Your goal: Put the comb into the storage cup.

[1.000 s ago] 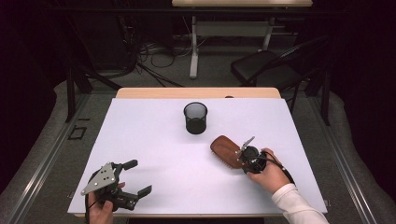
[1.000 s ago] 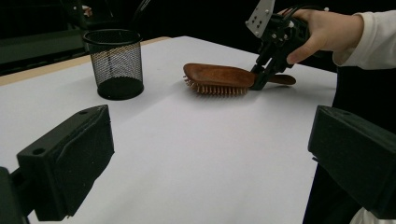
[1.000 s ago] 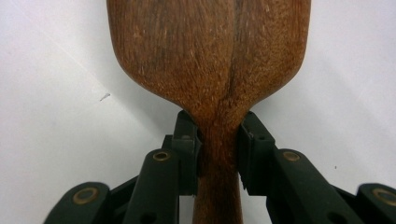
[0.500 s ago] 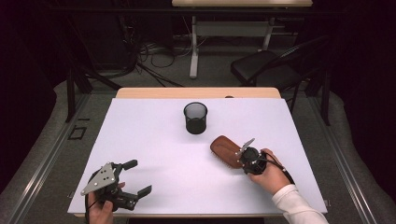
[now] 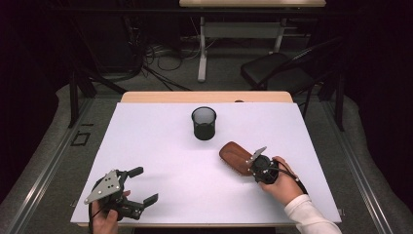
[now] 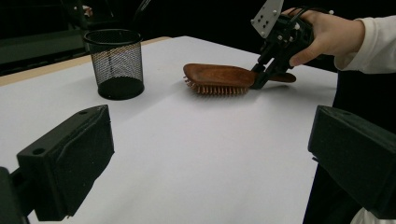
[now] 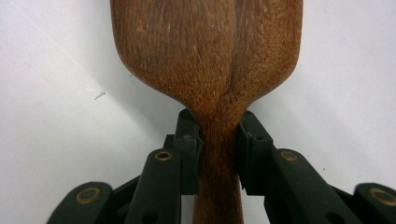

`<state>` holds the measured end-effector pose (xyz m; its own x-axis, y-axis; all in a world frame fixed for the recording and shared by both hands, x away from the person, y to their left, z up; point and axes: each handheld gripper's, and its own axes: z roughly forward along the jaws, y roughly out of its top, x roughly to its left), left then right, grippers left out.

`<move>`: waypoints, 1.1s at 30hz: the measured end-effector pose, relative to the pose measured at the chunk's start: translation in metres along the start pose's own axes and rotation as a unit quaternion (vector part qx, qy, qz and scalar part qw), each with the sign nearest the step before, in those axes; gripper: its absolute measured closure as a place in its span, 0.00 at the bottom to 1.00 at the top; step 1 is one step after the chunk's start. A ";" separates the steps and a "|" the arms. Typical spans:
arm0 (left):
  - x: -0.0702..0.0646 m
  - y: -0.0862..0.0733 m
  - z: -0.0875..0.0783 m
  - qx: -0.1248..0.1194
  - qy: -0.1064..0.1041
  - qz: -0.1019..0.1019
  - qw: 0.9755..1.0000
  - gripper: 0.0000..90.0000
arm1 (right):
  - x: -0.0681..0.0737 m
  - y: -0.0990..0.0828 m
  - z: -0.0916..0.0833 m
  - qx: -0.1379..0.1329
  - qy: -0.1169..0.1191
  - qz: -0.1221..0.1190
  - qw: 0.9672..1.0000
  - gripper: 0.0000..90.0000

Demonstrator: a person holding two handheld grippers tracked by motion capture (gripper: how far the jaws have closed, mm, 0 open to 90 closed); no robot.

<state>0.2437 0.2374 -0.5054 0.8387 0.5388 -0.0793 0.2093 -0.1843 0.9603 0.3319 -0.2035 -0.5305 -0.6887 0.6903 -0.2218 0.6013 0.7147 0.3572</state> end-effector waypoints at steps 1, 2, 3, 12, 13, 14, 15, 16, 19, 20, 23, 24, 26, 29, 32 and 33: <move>0.000 0.000 0.000 0.000 0.000 0.000 1.000 0.00 | 0.000 0.000 0.000 -0.001 -0.002 -0.001 1.000 0.81; 0.000 0.000 0.000 0.000 -0.001 0.000 1.000 0.00 | 0.000 0.000 -0.001 -0.001 -0.003 -0.004 1.000 0.81; 0.000 0.000 0.000 0.000 -0.001 0.000 1.000 0.00 | 0.001 0.000 -0.001 -0.002 -0.004 -0.006 1.000 0.81; 0.000 0.000 0.000 0.000 0.000 0.001 1.000 0.00 | 0.002 -0.003 -0.002 -0.017 -0.011 -0.006 1.000 0.81; 0.000 0.000 0.000 0.000 0.000 0.001 1.000 0.00 | 0.002 -0.004 -0.001 -0.020 -0.010 -0.003 1.000 0.81; 0.000 0.000 0.000 0.000 0.000 0.000 1.000 0.00 | 0.002 -0.004 -0.001 -0.020 -0.010 -0.002 1.000 0.81; 0.000 0.000 0.000 0.000 0.000 0.000 1.000 0.00 | 0.002 -0.005 -0.002 -0.022 -0.010 -0.004 1.000 0.81; 0.000 0.000 0.000 0.000 0.000 0.001 1.000 0.00 | 0.002 -0.005 -0.002 -0.026 -0.010 -0.004 1.000 0.81; 0.000 0.000 0.000 0.000 0.000 0.001 1.000 0.00 | 0.003 -0.006 -0.004 -0.031 -0.011 0.001 0.999 0.81; 0.000 0.000 0.000 0.000 -0.001 0.000 1.000 0.00 | 0.002 -0.006 -0.005 -0.031 -0.011 0.000 0.999 0.81; 0.000 0.000 0.000 0.000 -0.001 0.000 1.000 0.00 | 0.003 -0.007 -0.006 -0.041 -0.013 0.006 0.999 0.81; 0.000 0.000 0.000 0.000 0.000 0.001 1.000 0.00 | 0.002 -0.007 -0.006 -0.043 -0.014 0.003 0.999 0.81; 0.000 0.000 0.000 0.000 0.000 0.000 1.000 0.00 | 0.003 -0.008 -0.007 -0.049 -0.013 0.007 0.999 0.81; 0.000 0.000 0.000 0.000 0.000 0.000 1.000 0.00 | 0.003 -0.009 -0.009 -0.058 -0.015 0.004 0.998 0.81; 0.000 0.000 0.000 0.000 0.000 0.001 1.000 0.00 | 0.004 -0.009 -0.011 -0.069 -0.018 0.005 0.997 0.81; 0.000 0.000 0.000 -0.001 0.000 0.000 1.000 0.00 | 0.004 -0.009 -0.012 -0.071 -0.020 0.006 0.997 0.81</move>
<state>0.2439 0.2374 -0.5055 0.8391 0.5381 -0.0793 0.2085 -0.1836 0.9606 0.3188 -0.2082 -0.5241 -0.6634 0.7050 -0.2508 0.5444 0.6846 0.4847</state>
